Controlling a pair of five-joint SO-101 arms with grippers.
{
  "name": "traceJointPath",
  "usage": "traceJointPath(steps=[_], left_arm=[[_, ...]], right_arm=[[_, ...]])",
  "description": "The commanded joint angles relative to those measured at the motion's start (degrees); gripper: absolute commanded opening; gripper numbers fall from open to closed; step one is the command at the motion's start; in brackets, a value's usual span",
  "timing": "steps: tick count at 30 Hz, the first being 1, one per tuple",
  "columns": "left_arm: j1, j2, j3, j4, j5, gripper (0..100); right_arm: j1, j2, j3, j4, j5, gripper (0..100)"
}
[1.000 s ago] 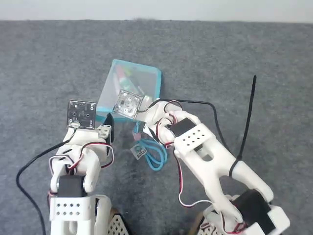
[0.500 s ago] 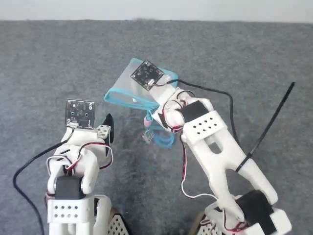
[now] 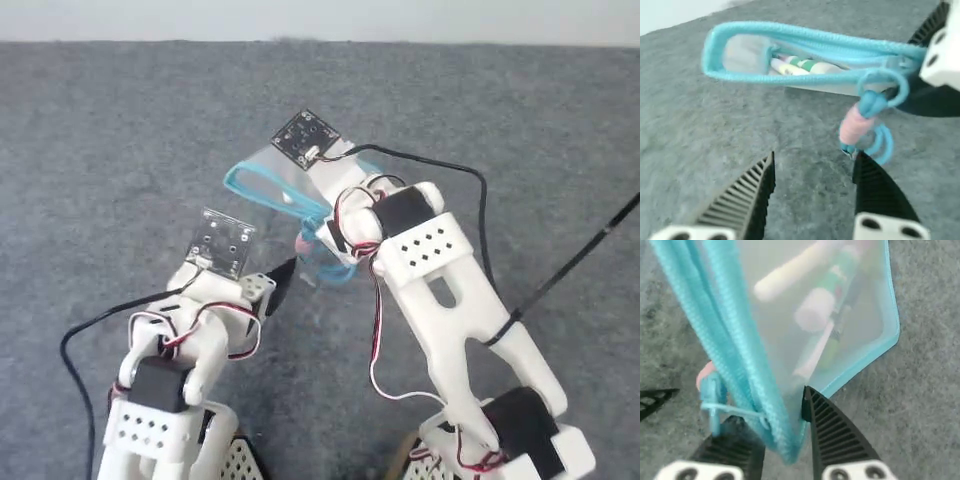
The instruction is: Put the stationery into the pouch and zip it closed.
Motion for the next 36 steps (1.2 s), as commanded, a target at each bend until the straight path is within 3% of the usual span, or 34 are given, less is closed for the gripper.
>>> traceJointPath(steps=[1,5,17,21,27,32,36], left_arm=[[1.1,-0.4,-0.7,0.2,-0.5,26],[1.3,-0.4,-0.6,-0.1,-0.5,26],[3.7,-0.7,4.1,-4.9,-0.3,25],[3.7,-0.7,4.0,-5.1,-0.4,19],[3.7,-0.7,3.9,-5.1,-3.5,0],[3.0,-0.7,3.8,-4.8,-4.1,1],[-2.0,-0.7,3.6,-5.1,-4.1,1]], right_arm=[[-4.2,-3.1,-3.3,3.6,-1.0,0.7],[-7.9,-3.8,-3.5,4.9,-3.0,0.7],[-9.4,-14.8,3.0,4.6,-1.5,0.7],[-10.4,-14.9,7.0,1.0,-0.8,0.7],[-8.3,-14.7,10.6,-0.6,1.5,0.7],[-3.6,-14.7,16.2,-5.2,2.5,0.7],[-0.4,-14.7,19.5,-6.3,5.3,0.7]])
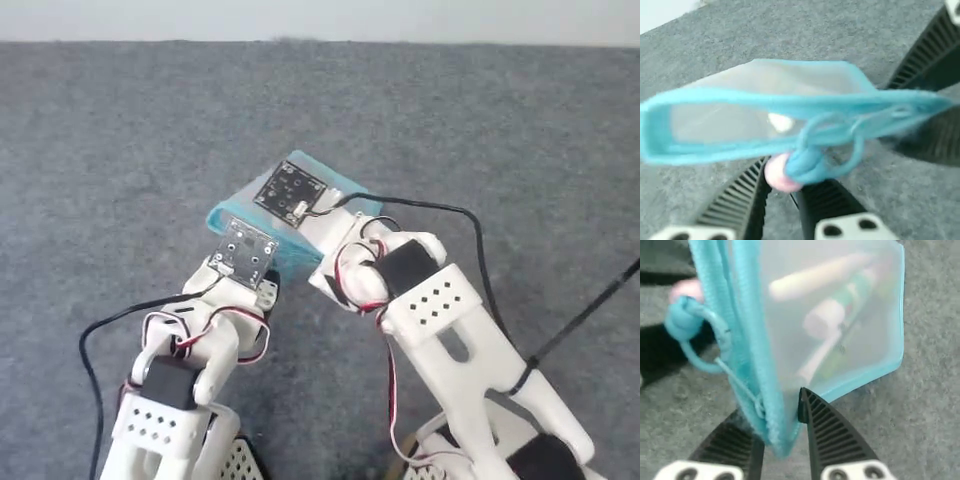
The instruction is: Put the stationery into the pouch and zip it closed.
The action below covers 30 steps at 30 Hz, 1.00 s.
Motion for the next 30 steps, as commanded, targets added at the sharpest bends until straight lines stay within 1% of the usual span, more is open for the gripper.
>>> traceJointPath(steps=[1,5,8,14,17,25,30], left_arm=[[-4.8,-0.7,-1.5,-1.9,-0.4,1],[-8.3,-0.7,-2.6,-1.8,-0.2,1],[-10.2,-0.7,-2.8,-1.8,-0.2,1],[-13.5,-0.7,-2.8,-3.2,-0.1,1],[-15.1,-0.6,-2.7,-4.0,-0.1,1],[-15.2,-0.5,-2.5,-4.0,-0.1,1],[-15.1,-0.6,-2.4,-4.0,-0.1,1]], right_arm=[[4.5,-0.7,2.5,-0.7,1.8,0.7],[6.2,-0.8,5.8,-2.5,1.8,0.7],[6.8,-1.0,6.9,-2.5,3.6,0.7],[10.6,-1.3,8.4,-2.6,4.3,0.7],[12.6,-1.4,9.4,-2.6,6.9,0.7],[21.9,-1.4,10.5,-2.7,13.5,0.7],[25.9,-0.9,10.4,-3.8,15.5,0.7]])
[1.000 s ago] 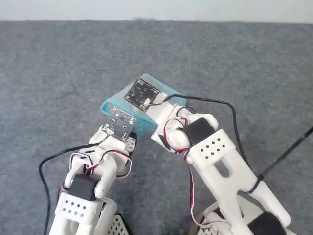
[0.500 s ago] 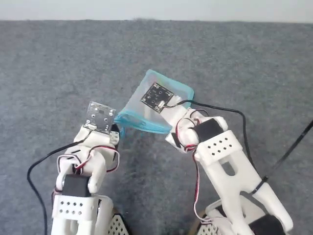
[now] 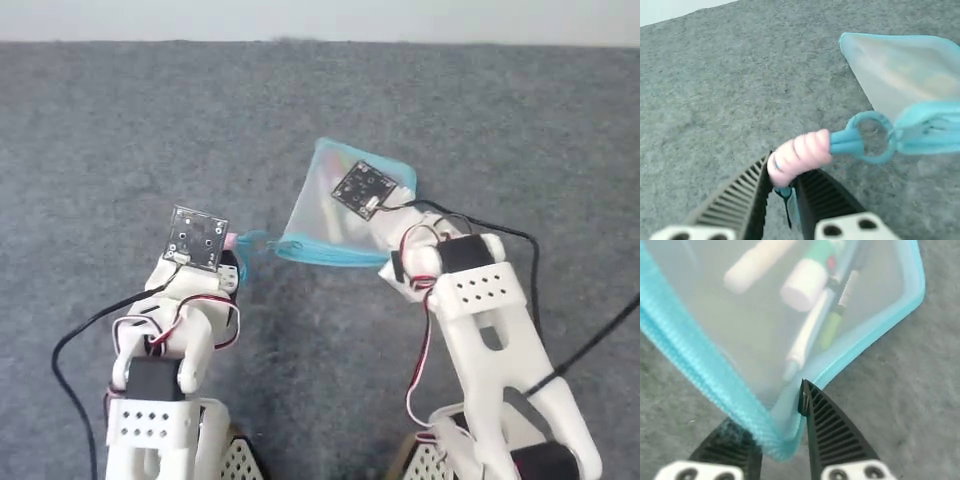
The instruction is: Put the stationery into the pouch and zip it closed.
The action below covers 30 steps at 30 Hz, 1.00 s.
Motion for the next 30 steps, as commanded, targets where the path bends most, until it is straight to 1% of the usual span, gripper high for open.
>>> traceJointPath(steps=[1,3,7,10,12,14,16,18,22,26,30], left_arm=[[-1.2,-0.5,-2.5,-2.2,-0.1,1],[-0.9,-0.4,-2.4,-2.2,-0.1,1],[2.3,-0.7,-1.1,-2.2,-0.2,2],[5.5,-0.7,0.0,-2.2,-0.3,9],[7.1,-0.8,0.6,-2.2,-0.4,15],[7.7,-0.8,0.8,-2.1,-0.4,19],[7.6,-0.8,0.9,-2.1,-0.4,20],[7.6,-0.8,0.9,-2.1,-0.4,20],[7.9,-0.8,0.9,-2.1,-0.4,20],[7.8,-0.8,0.9,-2.1,-0.4,20],[7.5,-0.8,0.9,-2.2,-0.4,20]], right_arm=[[5.5,0.0,0.6,-0.8,1.1,0.7],[5.1,0.0,0.6,-0.9,1.0,0.7],[4.1,-0.6,0.4,-0.4,0.2,0.8],[3.1,-0.6,0.4,-0.2,-3.3,2.0],[2.3,-0.6,0.6,-0.2,-5.0,7.7],[1.4,-0.6,0.5,0.8,-6.3,16.2],[0.0,-0.6,0.3,3.0,-7.3,24.3],[-1.8,-0.6,0.3,5.3,-7.4,29.4],[-4.4,-0.7,0.0,8.4,-7.9,29.9],[-4.4,-0.7,-3.0,11.6,-10.8,29.9],[-4.4,-0.7,-7.6,15.3,-11.7,29.9]])
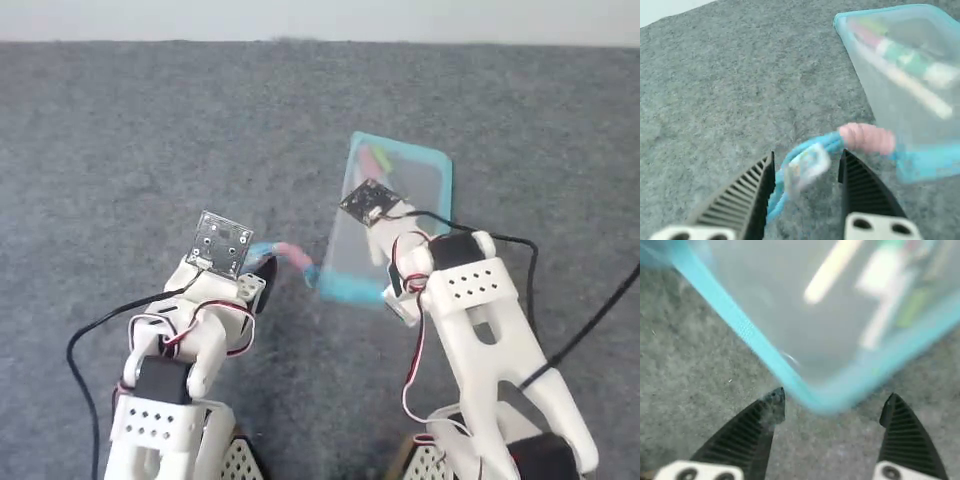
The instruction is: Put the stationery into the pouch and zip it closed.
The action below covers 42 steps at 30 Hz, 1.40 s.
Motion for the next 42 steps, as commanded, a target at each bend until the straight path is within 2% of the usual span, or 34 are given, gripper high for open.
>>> traceJointPath(steps=[1,9,13,16,25,28,33,37,42], left_arm=[[0.0,-0.7,-0.8,-2.0,-0.3,20],[-0.2,-0.7,-1.0,-2.0,-0.3,20],[-5.4,-0.8,-2.3,-3.5,3.1,20],[-9.2,-0.8,-3.6,-3.3,4.2,20],[-9.7,-0.8,-3.6,-3.8,7.8,20],[-9.8,-0.8,-3.6,-4.7,7.9,20],[-9.8,-1.5,-3.6,-4.7,11.6,21],[-9.6,-9.9,0.0,-4.6,12.0,23],[-9.2,-26.3,7.0,-3.0,11.7,23]], right_arm=[[-0.4,-2.0,-7.0,2.8,-2.2,29.9],[-0.3,-2.1,-9.8,3.8,-7.1,29.9],[-0.2,-7.2,-7.8,1.9,-10.0,28.0],[-0.2,-14.2,-2.4,-1.9,-9.8,22.3],[-0.1,-33.3,16.4,-12.5,-9.8,4.5],[0.7,-38.5,19.9,-13.0,-9.8,3.5],[7.6,-45.7,25.3,-13.1,-9.8,3.5],[10.5,-50.6,30.9,-13.2,-9.8,3.5],[10.7,-57.8,39.1,-17.1,-9.8,3.5]])
